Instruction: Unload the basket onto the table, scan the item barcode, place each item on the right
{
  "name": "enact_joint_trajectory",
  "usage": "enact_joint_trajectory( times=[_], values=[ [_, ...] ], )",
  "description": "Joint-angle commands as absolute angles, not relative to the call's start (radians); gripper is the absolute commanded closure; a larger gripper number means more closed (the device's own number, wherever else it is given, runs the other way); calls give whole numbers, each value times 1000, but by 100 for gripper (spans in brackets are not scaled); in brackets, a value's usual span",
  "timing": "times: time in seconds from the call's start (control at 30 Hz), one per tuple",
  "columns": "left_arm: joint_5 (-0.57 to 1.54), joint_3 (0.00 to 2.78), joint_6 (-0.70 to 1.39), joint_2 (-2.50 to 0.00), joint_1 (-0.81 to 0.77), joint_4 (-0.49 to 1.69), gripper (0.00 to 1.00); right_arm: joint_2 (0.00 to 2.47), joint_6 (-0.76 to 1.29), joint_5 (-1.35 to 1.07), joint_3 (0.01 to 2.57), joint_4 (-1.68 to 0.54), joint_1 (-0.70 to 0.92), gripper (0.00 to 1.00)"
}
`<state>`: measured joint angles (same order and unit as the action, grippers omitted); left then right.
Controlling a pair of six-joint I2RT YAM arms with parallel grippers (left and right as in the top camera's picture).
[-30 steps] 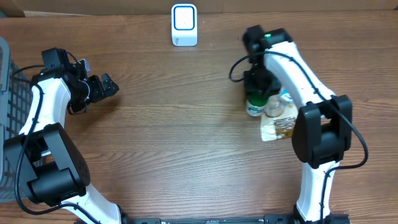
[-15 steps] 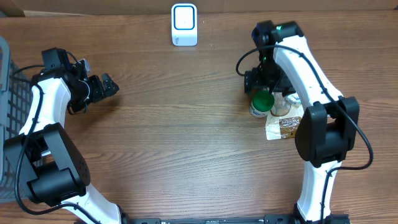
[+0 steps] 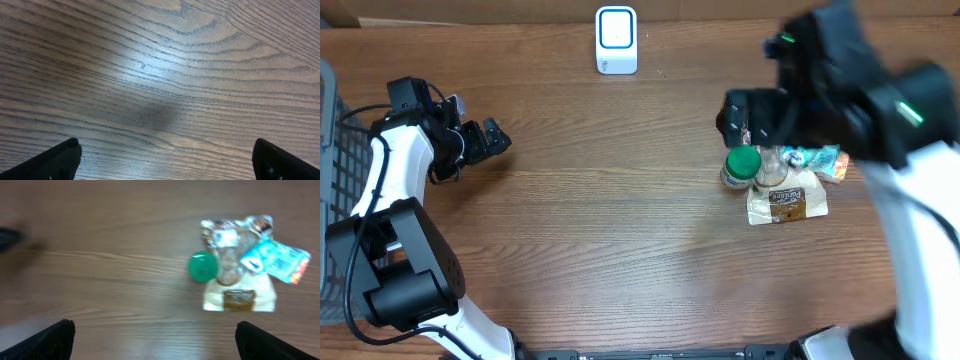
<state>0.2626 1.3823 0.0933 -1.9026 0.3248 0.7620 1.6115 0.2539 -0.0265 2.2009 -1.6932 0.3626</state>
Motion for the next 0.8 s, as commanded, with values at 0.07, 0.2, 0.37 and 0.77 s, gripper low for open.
enact_joint_trajectory(
  times=[0.07, 0.2, 0.37, 0.77],
  values=[
    [279, 1404, 66, -1909, 320, 760, 0, 1487, 259, -140, 2214, -1694, 365, 0],
    [279, 1403, 66, -1909, 320, 760, 0, 1442, 260, -141, 2214, -1694, 365, 0],
    [279, 1404, 66, -1909, 320, 760, 0, 1423, 257, -96, 2214, -1694, 365, 0],
    [279, 1404, 66, -1909, 320, 760, 0, 1172, 204, -160, 1672, -1024, 218, 0]
  ],
)
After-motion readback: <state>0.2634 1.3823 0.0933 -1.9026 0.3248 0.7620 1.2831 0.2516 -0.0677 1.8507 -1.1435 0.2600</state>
